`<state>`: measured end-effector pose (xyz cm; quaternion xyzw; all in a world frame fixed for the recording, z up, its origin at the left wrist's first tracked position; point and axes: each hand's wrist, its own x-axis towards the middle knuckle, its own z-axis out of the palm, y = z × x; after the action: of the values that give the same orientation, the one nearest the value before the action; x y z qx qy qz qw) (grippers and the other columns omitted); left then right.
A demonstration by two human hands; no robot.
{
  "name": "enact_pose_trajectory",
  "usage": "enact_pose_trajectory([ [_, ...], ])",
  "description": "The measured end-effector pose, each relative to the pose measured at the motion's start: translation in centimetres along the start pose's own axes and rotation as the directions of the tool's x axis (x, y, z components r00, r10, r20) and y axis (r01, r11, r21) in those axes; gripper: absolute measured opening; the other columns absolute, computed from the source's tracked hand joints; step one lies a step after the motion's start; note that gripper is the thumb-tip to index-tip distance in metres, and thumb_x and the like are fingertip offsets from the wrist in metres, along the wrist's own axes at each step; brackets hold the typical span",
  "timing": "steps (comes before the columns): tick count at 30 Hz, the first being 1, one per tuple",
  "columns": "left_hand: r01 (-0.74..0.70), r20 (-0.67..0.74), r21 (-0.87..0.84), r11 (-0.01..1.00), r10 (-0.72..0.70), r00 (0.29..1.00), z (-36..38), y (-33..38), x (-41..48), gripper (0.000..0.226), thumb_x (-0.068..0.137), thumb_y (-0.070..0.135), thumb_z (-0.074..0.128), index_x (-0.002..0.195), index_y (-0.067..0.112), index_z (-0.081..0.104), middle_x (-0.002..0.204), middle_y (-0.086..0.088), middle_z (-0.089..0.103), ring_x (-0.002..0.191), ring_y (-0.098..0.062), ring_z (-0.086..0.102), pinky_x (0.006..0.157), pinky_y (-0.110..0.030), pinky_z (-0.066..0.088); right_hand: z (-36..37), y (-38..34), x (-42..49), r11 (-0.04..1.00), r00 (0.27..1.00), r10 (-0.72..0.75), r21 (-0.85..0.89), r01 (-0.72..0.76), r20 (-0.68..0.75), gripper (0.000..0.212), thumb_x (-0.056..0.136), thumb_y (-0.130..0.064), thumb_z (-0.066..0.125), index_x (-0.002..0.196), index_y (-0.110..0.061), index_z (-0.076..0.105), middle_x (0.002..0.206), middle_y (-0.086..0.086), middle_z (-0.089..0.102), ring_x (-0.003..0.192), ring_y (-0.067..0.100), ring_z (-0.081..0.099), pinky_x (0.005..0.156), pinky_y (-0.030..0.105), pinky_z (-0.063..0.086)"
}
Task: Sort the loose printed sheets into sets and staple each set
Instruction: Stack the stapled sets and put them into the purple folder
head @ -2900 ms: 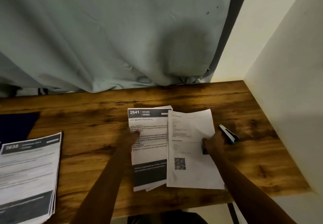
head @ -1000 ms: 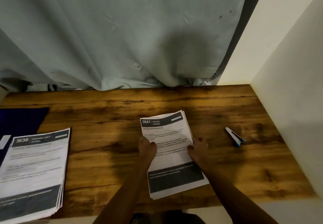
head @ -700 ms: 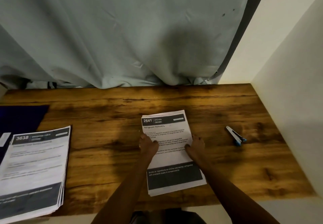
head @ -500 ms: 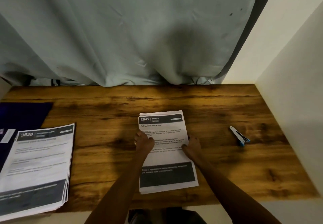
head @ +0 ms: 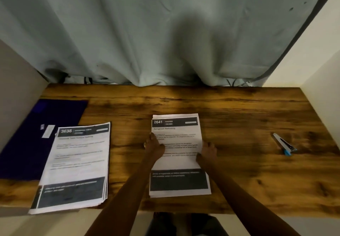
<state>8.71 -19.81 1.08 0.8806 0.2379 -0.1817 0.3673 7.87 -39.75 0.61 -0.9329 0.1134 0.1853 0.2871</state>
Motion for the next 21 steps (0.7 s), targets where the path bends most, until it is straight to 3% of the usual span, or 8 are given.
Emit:
enact_pose_trajectory([
  [2,-0.031,-0.013,-0.003,1.000,0.031,0.999,-0.6,-0.7,0.2,0.068,0.093,0.024,0.055,0.147,0.009,0.017,0.150,-0.016,0.022,0.139,-0.036,0.020,0.113,-0.048,0.025,0.1,-1.0,-0.8,0.985,0.997,0.033,-0.169,-0.044,-0.070,0.070,0.086,-0.020,0.059,0.143,-0.012,0.019,0.145,0.017,0.022,0.134,0.037,0.023,0.111,0.048,0.025],
  [4,-0.035,-0.044,-0.059,0.998,0.033,0.999,-1.6,-1.4,0.3,0.064,0.091,0.024,0.058,0.144,0.009,0.026,0.148,-0.016,0.026,0.138,-0.036,0.023,0.111,-0.049,0.027,0.4,-2.4,-1.5,0.981,0.988,-0.021,-0.193,-0.009,-0.153,0.073,0.084,-0.020,0.062,0.143,-0.013,0.019,0.144,0.017,0.021,0.134,0.037,0.020,0.112,0.048,0.023],
  [8,-0.058,-0.162,-0.001,0.998,0.057,0.985,-4.9,-4.5,0.5,0.063,0.093,0.025,0.055,0.146,0.010,0.025,0.152,-0.017,0.020,0.139,-0.038,0.021,0.109,-0.047,0.029,2.7,-6.7,-3.1,0.942,0.921,-0.331,-0.011,0.336,-0.204,0.061,0.085,-0.013,0.064,0.139,-0.012,0.035,0.141,0.011,0.031,0.132,0.025,0.028,0.111,0.034,0.031],
  [10,-0.053,-0.276,0.032,0.998,0.060,0.959,-7.3,-6.7,0.4,0.067,0.092,0.025,0.058,0.146,0.007,0.024,0.153,-0.020,0.017,0.139,-0.038,0.018,0.111,-0.047,0.025,4.5,-9.6,-4.1,0.888,0.899,-0.429,0.143,0.438,-0.092,0.051,0.087,-0.009,0.062,0.134,-0.012,0.042,0.136,0.008,0.038,0.128,0.020,0.039,0.105,0.027,0.038],
  [13,0.024,-0.496,0.007,1.000,-0.018,0.868,-11.4,-10.5,0.1,0.069,0.087,0.021,0.063,0.141,-0.004,0.028,0.145,-0.029,0.027,0.133,-0.044,0.026,0.108,-0.051,0.026,6.7,-13.5,-5.5,0.888,0.882,-0.420,0.300,0.349,0.215,0.046,0.088,-0.012,0.061,0.131,-0.013,0.046,0.129,0.006,0.049,0.119,0.020,0.050,0.093,0.024,0.044],
  [17,0.264,-0.561,0.081,0.961,-0.175,0.809,-15.7,-16.7,-0.1,0.073,0.088,0.029,0.061,0.141,-0.002,0.024,0.148,-0.034,0.017,0.137,-0.047,0.015,0.113,-0.055,0.012,10.8,-17.0,-7.0,0.929,0.811,-0.363,0.243,0.279,0.459,0.046,0.089,-0.017,0.058,0.133,-0.012,0.045,0.122,0.006,0.055,0.095,0.013,0.055,0.073,0.022,0.046],
  [18,0.323,-0.562,0.048,0.945,-0.241,0.791,-16.4,-18.0,-0.3,0.075,0.087,0.030,0.061,0.143,-0.001,0.021,0.149,-0.034,0.013,0.138,-0.047,0.011,0.114,-0.055,0.008,11.9,-17.5,-7.4,0.938,0.809,-0.341,0.222,0.265,0.478,0.050,0.089,-0.018,0.058,0.136,-0.013,0.041,0.124,0.006,0.054,0.093,0.011,0.054,0.072,0.022,0.046],
  [21,0.456,-0.541,-0.039,0.889,-0.403,0.739,-18.0,-21.4,-0.9,0.085,0.087,0.033,0.061,0.149,0.004,0.010,0.153,-0.032,0.002,0.141,-0.046,0.001,0.114,-0.056,-0.002,14.5,-18.8,-8.4,0.948,0.799,-0.307,0.239,0.210,0.517,0.057,0.090,-0.014,0.056,0.142,-0.016,0.033,0.133,0.006,0.049,0.115,0.020,0.051,0.088,0.027,0.044],
])
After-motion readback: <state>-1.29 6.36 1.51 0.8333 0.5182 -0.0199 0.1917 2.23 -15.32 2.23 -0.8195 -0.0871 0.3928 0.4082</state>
